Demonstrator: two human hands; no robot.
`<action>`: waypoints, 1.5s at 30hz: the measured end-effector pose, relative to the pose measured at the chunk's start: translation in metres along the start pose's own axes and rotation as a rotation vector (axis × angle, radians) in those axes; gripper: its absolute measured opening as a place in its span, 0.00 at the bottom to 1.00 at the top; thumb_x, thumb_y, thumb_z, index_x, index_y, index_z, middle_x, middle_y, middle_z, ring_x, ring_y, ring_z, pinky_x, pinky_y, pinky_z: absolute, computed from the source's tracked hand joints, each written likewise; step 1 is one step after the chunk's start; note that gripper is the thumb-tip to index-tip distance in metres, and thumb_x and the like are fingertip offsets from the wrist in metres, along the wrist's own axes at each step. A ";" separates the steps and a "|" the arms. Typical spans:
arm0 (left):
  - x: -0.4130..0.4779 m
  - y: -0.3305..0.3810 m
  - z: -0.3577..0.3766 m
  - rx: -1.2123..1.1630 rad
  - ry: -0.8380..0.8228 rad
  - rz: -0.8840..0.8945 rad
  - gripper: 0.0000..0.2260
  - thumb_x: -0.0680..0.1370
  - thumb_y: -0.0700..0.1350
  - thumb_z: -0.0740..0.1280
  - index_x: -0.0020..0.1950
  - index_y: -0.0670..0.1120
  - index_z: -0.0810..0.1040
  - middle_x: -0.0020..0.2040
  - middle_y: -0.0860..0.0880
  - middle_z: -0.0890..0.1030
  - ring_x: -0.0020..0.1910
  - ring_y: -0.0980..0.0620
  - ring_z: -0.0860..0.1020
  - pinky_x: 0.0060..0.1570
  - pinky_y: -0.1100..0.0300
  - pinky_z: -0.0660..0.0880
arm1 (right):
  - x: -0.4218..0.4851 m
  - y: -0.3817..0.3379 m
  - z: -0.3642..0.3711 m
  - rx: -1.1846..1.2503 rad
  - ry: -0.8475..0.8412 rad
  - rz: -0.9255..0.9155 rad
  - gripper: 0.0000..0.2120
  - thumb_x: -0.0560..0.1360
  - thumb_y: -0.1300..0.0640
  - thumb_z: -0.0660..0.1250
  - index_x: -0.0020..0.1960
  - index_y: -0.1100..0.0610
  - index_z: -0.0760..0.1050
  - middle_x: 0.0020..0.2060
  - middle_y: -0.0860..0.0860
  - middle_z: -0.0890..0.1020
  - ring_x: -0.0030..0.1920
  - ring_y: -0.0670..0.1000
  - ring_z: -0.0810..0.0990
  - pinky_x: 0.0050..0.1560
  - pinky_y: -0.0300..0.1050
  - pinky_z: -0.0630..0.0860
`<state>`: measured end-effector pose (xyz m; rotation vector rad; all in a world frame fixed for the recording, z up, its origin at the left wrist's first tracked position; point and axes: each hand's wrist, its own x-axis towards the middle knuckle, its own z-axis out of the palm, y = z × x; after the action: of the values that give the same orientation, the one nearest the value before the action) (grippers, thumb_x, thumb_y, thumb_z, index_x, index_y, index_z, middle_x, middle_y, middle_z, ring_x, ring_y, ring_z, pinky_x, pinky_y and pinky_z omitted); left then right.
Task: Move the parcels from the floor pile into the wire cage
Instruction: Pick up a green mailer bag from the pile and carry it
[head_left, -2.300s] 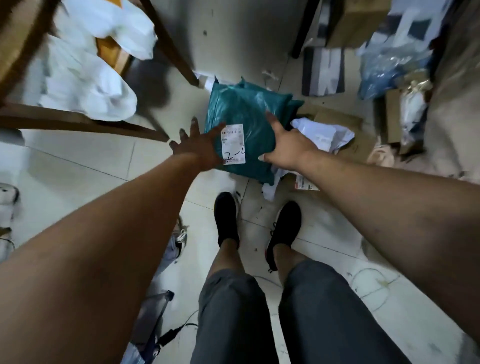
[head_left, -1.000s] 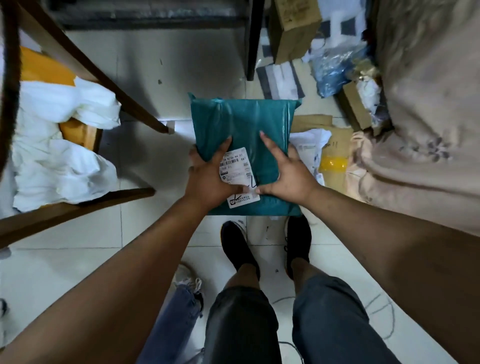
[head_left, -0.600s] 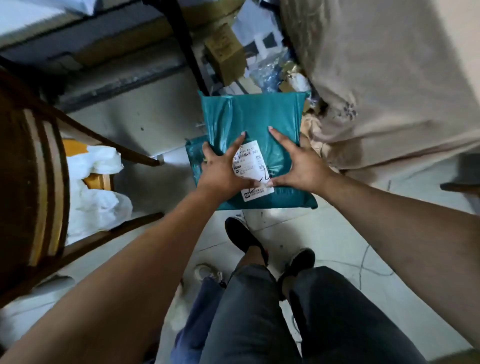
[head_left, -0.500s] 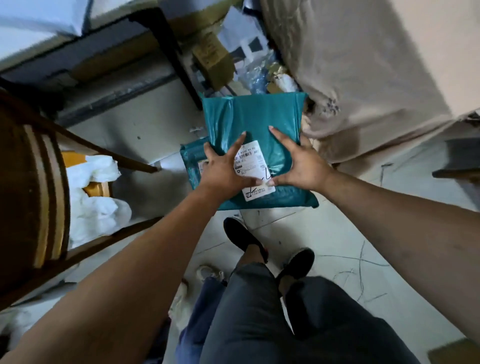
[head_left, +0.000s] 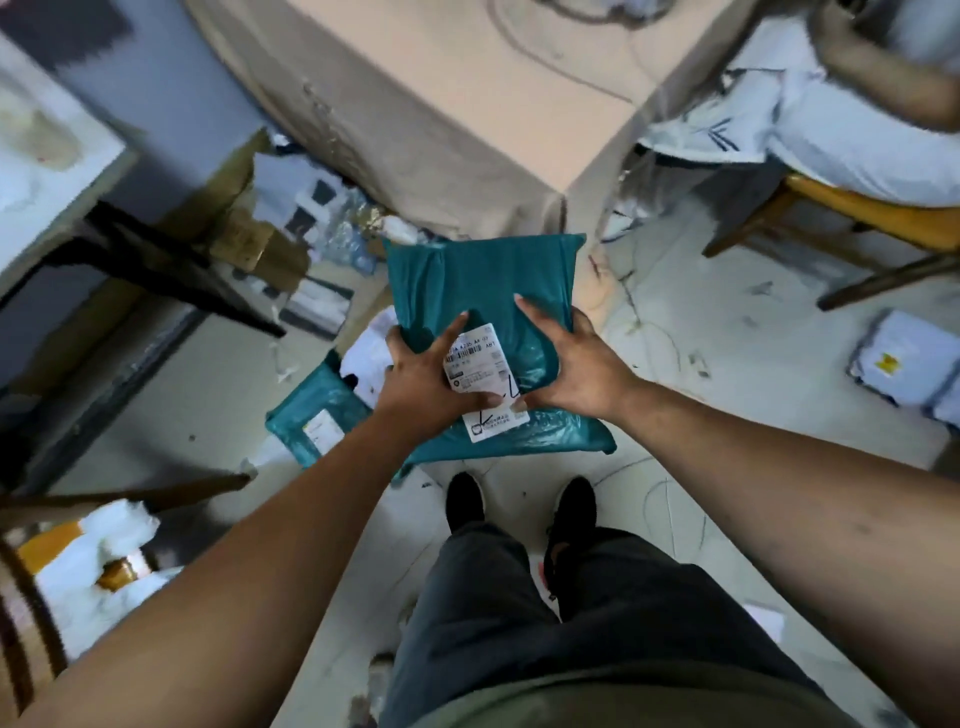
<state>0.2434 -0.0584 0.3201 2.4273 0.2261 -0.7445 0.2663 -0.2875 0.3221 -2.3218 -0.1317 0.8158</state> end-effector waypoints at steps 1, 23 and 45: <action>0.001 0.010 0.004 0.015 -0.026 0.029 0.51 0.60 0.69 0.80 0.74 0.79 0.52 0.81 0.42 0.41 0.77 0.33 0.62 0.77 0.45 0.63 | -0.010 0.009 -0.004 0.021 0.026 0.032 0.65 0.60 0.44 0.85 0.79 0.30 0.41 0.78 0.57 0.55 0.75 0.61 0.66 0.76 0.56 0.66; 0.011 0.328 0.135 0.530 -0.492 0.805 0.52 0.61 0.64 0.82 0.80 0.68 0.58 0.77 0.40 0.49 0.74 0.33 0.66 0.78 0.47 0.62 | -0.230 0.188 -0.065 0.558 0.773 0.589 0.66 0.59 0.45 0.85 0.77 0.27 0.39 0.75 0.56 0.59 0.72 0.63 0.69 0.72 0.58 0.72; -0.005 0.578 0.366 0.696 -0.629 1.083 0.52 0.63 0.61 0.83 0.80 0.67 0.57 0.75 0.44 0.56 0.73 0.42 0.68 0.75 0.57 0.61 | -0.366 0.396 -0.157 0.667 0.928 0.877 0.61 0.59 0.38 0.83 0.80 0.32 0.47 0.75 0.58 0.57 0.72 0.62 0.68 0.73 0.52 0.69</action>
<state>0.2549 -0.7418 0.3569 2.2021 -1.6665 -1.0545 0.0188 -0.7905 0.3582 -1.8060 1.3940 0.0146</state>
